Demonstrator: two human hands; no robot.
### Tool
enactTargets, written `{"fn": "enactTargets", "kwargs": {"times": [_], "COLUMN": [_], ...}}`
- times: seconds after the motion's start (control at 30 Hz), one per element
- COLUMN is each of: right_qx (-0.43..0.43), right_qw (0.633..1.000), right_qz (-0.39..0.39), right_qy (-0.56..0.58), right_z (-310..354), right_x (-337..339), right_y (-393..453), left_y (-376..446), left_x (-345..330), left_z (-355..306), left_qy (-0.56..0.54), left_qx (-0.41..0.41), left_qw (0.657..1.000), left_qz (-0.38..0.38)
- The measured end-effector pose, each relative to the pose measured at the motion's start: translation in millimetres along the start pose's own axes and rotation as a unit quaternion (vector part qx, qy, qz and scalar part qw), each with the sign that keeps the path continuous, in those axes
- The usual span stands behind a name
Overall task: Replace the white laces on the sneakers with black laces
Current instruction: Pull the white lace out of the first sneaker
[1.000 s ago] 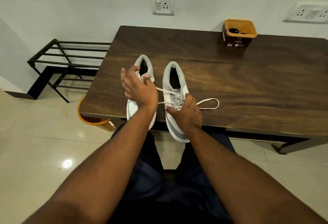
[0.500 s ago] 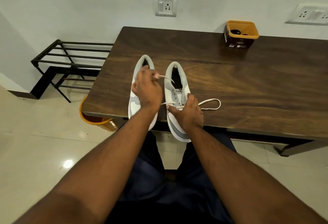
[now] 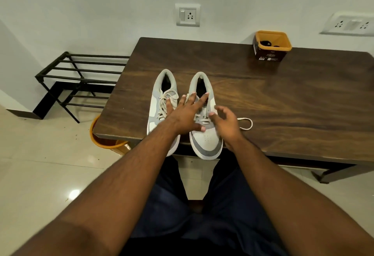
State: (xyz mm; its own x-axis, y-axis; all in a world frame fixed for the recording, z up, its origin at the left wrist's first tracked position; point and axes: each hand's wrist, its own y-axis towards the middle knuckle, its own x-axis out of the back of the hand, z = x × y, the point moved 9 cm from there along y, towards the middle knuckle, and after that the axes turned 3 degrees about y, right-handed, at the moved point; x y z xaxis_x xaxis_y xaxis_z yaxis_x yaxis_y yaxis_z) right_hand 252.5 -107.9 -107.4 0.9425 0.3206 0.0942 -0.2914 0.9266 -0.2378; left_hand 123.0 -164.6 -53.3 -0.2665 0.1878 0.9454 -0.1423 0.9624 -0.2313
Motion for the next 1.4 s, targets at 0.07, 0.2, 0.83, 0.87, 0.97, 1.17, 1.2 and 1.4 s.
{"fn": "enactTargets", "kwargs": {"times": [0.07, 0.2, 0.83, 0.87, 0.97, 1.17, 1.2, 1.4], "right_qx": [0.092, 0.192, 0.152, 0.115, 0.021, 0.019, 0.026, 0.066], "right_qw": [0.989, 0.943, 0.89, 0.906, 0.96, 0.974, 0.967, 0.951], "right_qz": [-0.079, -0.031, 0.166, 0.181, 0.157, -0.003, 0.002, 0.014], "right_qy": [-0.084, -0.269, -0.397, -0.366, -0.231, -0.226, -0.253, -0.302], "right_z": [16.9, 36.5, 18.2, 16.7, 13.1, 13.6, 15.4, 24.7], "right_x": [24.4, 13.9, -21.5, -23.4, -17.7, 9.7, 7.1, 1.4], "right_y": [-3.2, -5.5, -25.5, -27.7, -22.3, -0.8, -0.1, -2.6], "left_y": [1.8, 7.2, 11.6, 11.3, 10.6, 10.1, 9.9, 9.6], "left_x": [-3.7, -22.8, -35.6, -35.2, -35.2, -35.7, -36.1, -36.7], "left_z": [-1.8, -9.9, 6.1, 6.3, 5.6, 4.2, 4.2, 3.5], "left_qy": [0.016, 0.043, 0.091, 0.093, 0.094, 0.098, 0.099, 0.098], "left_qx": [-0.011, -0.028, 0.053, 0.056, 0.059, 0.059, 0.058, 0.06], "left_qw": [1.0, 0.998, 0.994, 0.994, 0.994, 0.993, 0.993, 0.993], "left_qz": [0.012, 0.018, -0.002, -0.003, 0.0, 0.011, 0.012, 0.012]}}
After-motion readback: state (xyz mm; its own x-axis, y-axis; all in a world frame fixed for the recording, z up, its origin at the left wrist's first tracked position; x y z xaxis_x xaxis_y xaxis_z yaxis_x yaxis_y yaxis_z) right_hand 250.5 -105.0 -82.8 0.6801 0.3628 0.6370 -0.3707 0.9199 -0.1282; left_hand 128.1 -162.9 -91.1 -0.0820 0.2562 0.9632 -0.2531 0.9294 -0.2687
